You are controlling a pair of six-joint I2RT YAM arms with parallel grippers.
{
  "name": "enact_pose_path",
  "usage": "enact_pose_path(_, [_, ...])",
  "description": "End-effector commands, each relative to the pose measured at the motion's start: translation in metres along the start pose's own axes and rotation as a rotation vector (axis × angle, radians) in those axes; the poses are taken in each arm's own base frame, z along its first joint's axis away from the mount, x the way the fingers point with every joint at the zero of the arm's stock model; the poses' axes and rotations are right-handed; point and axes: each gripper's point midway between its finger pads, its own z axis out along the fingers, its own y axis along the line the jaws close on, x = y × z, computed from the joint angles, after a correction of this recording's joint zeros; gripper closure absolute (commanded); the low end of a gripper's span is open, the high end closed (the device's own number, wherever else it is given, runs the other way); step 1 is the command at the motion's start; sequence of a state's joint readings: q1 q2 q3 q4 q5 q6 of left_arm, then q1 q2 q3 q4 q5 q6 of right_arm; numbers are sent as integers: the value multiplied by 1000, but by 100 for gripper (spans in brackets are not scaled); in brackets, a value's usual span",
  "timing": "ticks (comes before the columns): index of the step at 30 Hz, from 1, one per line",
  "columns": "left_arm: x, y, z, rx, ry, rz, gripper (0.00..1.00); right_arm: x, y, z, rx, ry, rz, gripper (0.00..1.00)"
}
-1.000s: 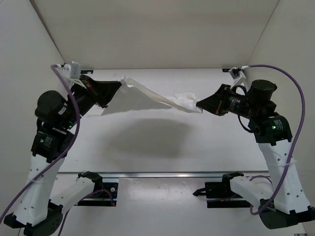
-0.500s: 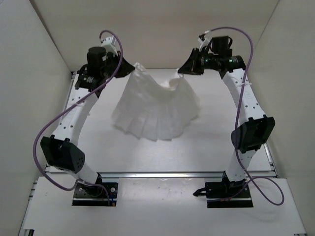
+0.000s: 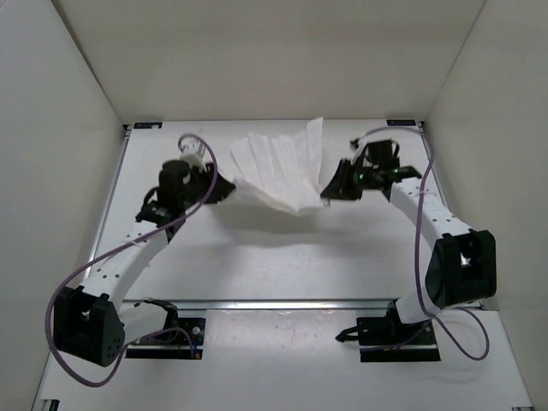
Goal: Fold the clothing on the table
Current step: Flatten the skirt out
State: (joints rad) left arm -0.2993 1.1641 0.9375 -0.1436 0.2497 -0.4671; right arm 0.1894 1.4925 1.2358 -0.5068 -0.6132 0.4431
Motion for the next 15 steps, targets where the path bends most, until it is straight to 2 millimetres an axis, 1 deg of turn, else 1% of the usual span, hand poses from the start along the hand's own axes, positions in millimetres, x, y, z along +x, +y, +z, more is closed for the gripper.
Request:
enact_pose_path(1, [80, 32, -4, -65, 131, -105, 57, 51, -41, 21, 125, 36, 37, 76])
enact_pose_path(2, [100, 42, -11, -93, 160, -130, 44, 57, -49, 19, 166, 25, 41, 61])
enact_pose_path(3, [119, 52, -19, -133, 192, -166, 39, 76, -59, 22, 199, 44, 53, 54])
enact_pose_path(4, [134, 58, -25, -150, 220, -183, 37, 87, -63, 21, 213, 43, 57, 49])
enact_pose_path(5, [136, 54, -30, -145, 214, -190, 35, 93, -67, 21, 222, 36, 52, 47])
enact_pose_path(6, [146, 52, -36, -150, 240, -194, 34, 101, -68, 21, 224, 37, 57, 46])
enact_pose_path(7, [154, 58, -41, -187, 254, -208, 33, 106, -71, 19, 231, 29, 61, 46])
enact_pose_path(8, [157, 51, -43, -176, 254, -204, 33, 114, -75, 19, 243, 40, 60, 45])
enact_pose_path(10, [183, 51, -49, -190, 311, -213, 34, 123, -85, 21, 282, 51, 58, 44])
enact_pose_path(11, [196, 55, -52, -208, 341, -229, 34, 127, -92, 22, 301, 57, 53, 45])
enact_pose_path(12, [199, 55, -52, -212, 339, -237, 35, 131, -98, 23, 318, 65, 61, 45])
enact_pose_path(13, [210, 55, -53, -206, 360, -245, 34, 129, -101, 23, 327, 51, 70, 45])
enact_pose_path(14, [214, 57, -53, -211, 365, -252, 33, 131, -99, 27, 310, 53, 51, 45])
enact_pose_path(15, [222, 60, -54, -219, 383, -262, 33, 129, -104, 27, 317, 46, 53, 45])
